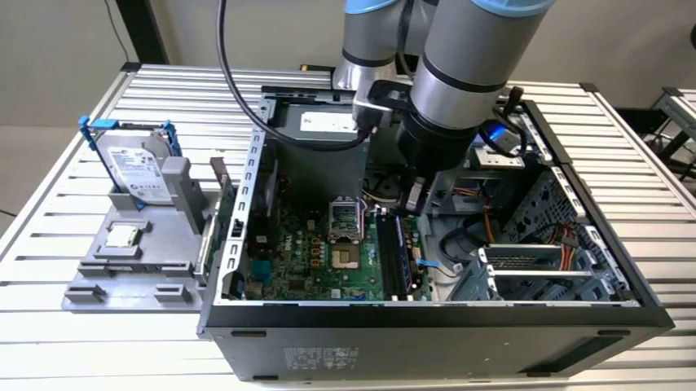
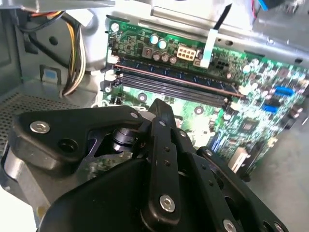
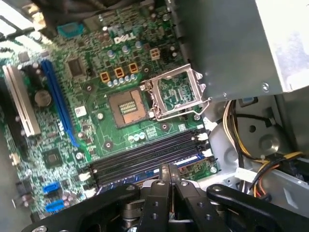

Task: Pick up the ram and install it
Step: 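Press down the ram until it locks into place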

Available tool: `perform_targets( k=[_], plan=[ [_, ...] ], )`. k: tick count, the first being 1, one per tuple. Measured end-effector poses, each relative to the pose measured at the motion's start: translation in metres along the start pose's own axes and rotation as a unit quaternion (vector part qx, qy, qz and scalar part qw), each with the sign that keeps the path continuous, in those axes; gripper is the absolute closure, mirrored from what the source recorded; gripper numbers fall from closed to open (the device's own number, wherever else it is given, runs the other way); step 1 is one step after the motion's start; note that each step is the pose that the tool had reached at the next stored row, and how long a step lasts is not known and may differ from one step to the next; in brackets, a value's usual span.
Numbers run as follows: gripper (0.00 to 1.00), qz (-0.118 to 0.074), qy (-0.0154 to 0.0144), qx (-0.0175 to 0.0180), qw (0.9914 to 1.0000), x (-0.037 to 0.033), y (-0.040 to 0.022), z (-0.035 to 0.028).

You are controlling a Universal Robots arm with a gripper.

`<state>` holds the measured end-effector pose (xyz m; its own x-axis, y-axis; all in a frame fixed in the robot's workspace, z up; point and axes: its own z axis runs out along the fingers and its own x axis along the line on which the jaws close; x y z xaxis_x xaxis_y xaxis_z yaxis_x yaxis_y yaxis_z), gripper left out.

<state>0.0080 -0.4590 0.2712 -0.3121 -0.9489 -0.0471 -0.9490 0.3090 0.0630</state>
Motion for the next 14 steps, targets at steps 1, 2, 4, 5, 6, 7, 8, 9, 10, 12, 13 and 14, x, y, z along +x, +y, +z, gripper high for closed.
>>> perform_targets(
  k=[1, 2, 4, 5, 6, 7, 8, 9, 10, 12, 13, 14],
  plan=[
    [1.0, -0.009, 0.0003, 0.0003, 0.99996, 0.0, 0.0, 0.0],
    [1.0, -0.018, 0.0007, 0.0007, 0.99983, 0.0, 0.0001, 0.0],
    [1.0, -0.036, 0.0012, 0.0017, 0.99934, 0.0, 0.0001, 0.0],
    [1.0, -0.046, 0.0015, 0.0021, 0.99896, 0.0, 0.0001, 0.0],
    [1.0, -0.055, 0.0018, 0.0026, 0.99847, 0.0, 0.0001, 0.0],
    [1.0, -0.064, 0.0021, 0.0029, 0.99797, 0.0, 0.0001, 0.0],
    [1.0, -0.073, 0.0025, 0.0031, 0.99729, 0.0, 0.0001, 0.0],
    [1.0, -0.082, 0.0028, 0.0032, 0.99664, 0.0, 0.0, 0.0],
    [1.0, -0.091, 0.0032, 0.0032, 0.99584, 0.0, 0.0001, 0.0],
    [1.0, -0.109, 0.004, 0.0034, 0.99406, 0.0, 0.0001, 0.0],
    [1.0, -0.117, 0.0043, 0.0035, 0.99315, 0.0, 0.0001, 0.0],
    [1.0, -0.125, 0.0047, 0.0034, 0.99214, 0.0, 0.0001, 0.0]
  ],
)
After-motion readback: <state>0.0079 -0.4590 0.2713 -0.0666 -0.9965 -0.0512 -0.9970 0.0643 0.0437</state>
